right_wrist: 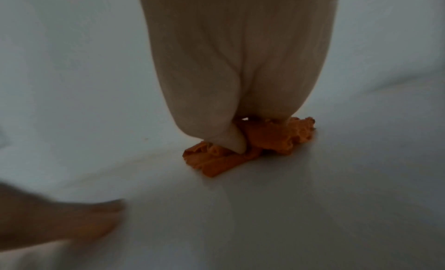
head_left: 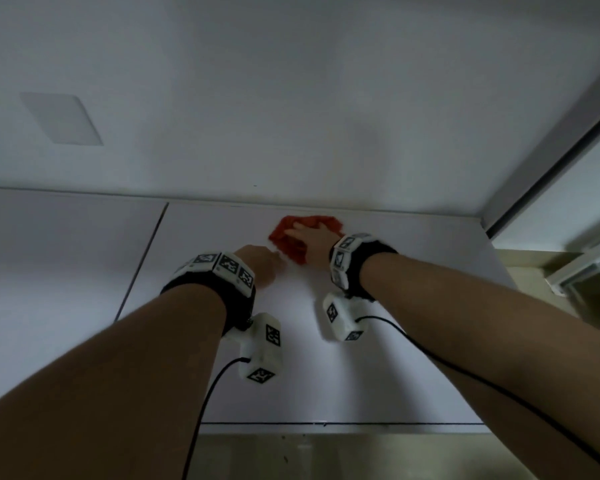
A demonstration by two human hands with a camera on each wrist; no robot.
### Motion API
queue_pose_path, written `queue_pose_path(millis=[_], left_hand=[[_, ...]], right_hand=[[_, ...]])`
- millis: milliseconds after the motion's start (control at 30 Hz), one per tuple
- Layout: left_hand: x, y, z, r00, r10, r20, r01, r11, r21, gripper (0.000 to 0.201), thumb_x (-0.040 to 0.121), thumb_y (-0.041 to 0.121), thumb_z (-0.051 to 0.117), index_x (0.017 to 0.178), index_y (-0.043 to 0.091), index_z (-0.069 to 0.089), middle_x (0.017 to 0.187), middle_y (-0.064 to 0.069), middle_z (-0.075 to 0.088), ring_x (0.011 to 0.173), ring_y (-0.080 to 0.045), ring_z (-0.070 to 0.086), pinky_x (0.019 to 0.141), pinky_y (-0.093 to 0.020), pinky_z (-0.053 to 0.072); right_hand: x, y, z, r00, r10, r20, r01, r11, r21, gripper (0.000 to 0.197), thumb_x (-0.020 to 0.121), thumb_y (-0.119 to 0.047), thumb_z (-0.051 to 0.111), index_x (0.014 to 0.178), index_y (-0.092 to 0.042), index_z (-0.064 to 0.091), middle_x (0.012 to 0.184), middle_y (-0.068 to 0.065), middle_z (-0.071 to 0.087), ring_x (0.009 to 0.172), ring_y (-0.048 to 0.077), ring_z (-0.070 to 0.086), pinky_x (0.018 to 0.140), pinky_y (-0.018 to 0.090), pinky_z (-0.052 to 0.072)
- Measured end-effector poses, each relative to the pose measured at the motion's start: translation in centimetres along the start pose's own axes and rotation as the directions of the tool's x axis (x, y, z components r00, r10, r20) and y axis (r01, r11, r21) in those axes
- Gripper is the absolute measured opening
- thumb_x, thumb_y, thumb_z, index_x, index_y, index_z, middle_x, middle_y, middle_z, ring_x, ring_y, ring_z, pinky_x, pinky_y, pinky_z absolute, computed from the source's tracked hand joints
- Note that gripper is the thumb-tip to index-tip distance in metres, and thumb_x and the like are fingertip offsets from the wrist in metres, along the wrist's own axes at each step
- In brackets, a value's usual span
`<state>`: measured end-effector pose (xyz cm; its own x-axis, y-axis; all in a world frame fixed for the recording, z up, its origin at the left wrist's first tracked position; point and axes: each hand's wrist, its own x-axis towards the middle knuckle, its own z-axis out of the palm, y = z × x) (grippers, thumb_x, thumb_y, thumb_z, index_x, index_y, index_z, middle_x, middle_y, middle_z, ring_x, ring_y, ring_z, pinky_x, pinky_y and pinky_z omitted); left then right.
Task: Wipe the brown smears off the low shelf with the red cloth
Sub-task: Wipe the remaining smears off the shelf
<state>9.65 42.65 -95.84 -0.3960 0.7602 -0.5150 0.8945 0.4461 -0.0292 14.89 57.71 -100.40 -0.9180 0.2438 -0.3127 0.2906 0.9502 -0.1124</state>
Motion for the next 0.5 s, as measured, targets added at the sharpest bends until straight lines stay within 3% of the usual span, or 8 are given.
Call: queue_pose_path(millis=[33,100,167,233,300,367,433,500], left_hand=[[0.0,0.2,-0.1,1.000,-0.005,-0.005,0.005,1.000,-0.002,0.046,0.101,0.008,0.028,0.146,0.014,0.035,0.148,-0.010,0.039,0.135,-0.025,0.041,0.111,-0.031,0.032],[0.3,0.4,0.1,1.000,-0.009,-0.022,0.008,1.000,-0.017,0.045,0.100,0.008,0.030,0.143,0.013,0.040,0.147,-0.009,0.041,0.134,-0.025,0.042,0.111,-0.029,0.033],[0.4,0.7,0.2,0.999,-0.009,-0.032,0.007,0.999,-0.044,0.044,0.099,0.008,0.033,0.141,0.013,0.044,0.145,-0.009,0.044,0.133,-0.025,0.044,0.110,-0.028,0.033],[0.2,0.9,0.3,0.999,-0.018,-0.030,0.017,0.999,-0.040,0.043,0.099,0.009,0.034,0.140,0.011,0.044,0.144,-0.010,0.045,0.133,-0.025,0.044,0.110,-0.028,0.032],[0.1,1.0,0.3,1.000,-0.019,-0.020,0.018,0.999,-0.033,0.044,0.100,0.010,0.032,0.143,0.011,0.039,0.147,-0.009,0.041,0.135,-0.024,0.040,0.111,-0.028,0.030],[0.1,1.0,0.3,0.999,-0.033,-0.013,0.032,0.998,-0.054,0.044,0.101,0.011,0.031,0.144,0.010,0.038,0.148,-0.009,0.039,0.136,-0.024,0.040,0.111,-0.028,0.030],[0.2,1.2,0.2,0.999,-0.042,-0.027,0.040,0.997,-0.072,0.042,0.100,0.011,0.032,0.141,0.008,0.043,0.144,-0.011,0.044,0.132,-0.025,0.044,0.109,-0.029,0.033],[0.3,1.2,0.2,0.998,-0.054,-0.039,0.050,0.995,-0.083,0.040,0.098,0.012,0.035,0.136,0.008,0.049,0.140,-0.010,0.049,0.129,-0.025,0.048,0.108,-0.031,0.037]], right_hand=[[-0.3,-0.1,0.0,0.998,-0.003,0.055,0.006,0.999,-0.042,0.055,0.096,-0.044,0.022,0.147,-0.025,0.029,0.157,0.002,0.021,0.145,0.022,0.020,0.118,0.038,0.015],[-1.5,1.2,-0.5,0.998,-0.001,0.065,0.007,0.996,-0.087,0.050,0.101,-0.031,0.033,0.149,-0.022,0.021,0.158,0.004,0.015,0.145,0.021,0.019,0.115,0.030,0.009],[-3.1,3.8,-0.3,1.000,0.027,-0.003,-0.027,0.999,-0.037,0.050,0.100,-0.034,0.036,0.148,-0.025,0.026,0.156,0.001,0.022,0.143,0.021,0.026,0.114,0.024,0.012],[-5.2,6.4,-0.1,0.991,0.121,-0.064,-0.118,0.992,0.047,0.050,0.096,-0.040,0.037,0.145,-0.032,0.032,0.154,-0.002,0.028,0.141,0.021,0.030,0.118,0.029,0.019],[-7.7,9.2,0.7,0.972,0.218,-0.082,-0.209,0.972,0.110,0.048,0.097,-0.031,0.043,0.144,-0.031,0.036,0.153,-0.001,0.030,0.141,0.023,0.031,0.118,0.037,0.022],[-10.1,11.6,1.4,0.952,0.270,-0.148,-0.249,0.958,0.145,0.042,0.098,-0.029,0.039,0.140,-0.032,0.039,0.151,-0.003,0.033,0.140,0.022,0.033,0.118,0.034,0.022],[-11.5,12.2,1.5,0.943,0.322,-0.084,-0.304,0.937,0.172,0.040,0.098,-0.027,0.039,0.138,-0.034,0.038,0.151,-0.002,0.033,0.141,0.023,0.031,0.118,0.030,0.021],[-11.5,10.4,1.1,0.949,0.315,-0.019,-0.306,0.933,0.190,0.038,0.098,-0.028,0.040,0.134,-0.036,0.040,0.150,0.002,0.034,0.139,0.024,0.034,0.116,0.034,0.026]])
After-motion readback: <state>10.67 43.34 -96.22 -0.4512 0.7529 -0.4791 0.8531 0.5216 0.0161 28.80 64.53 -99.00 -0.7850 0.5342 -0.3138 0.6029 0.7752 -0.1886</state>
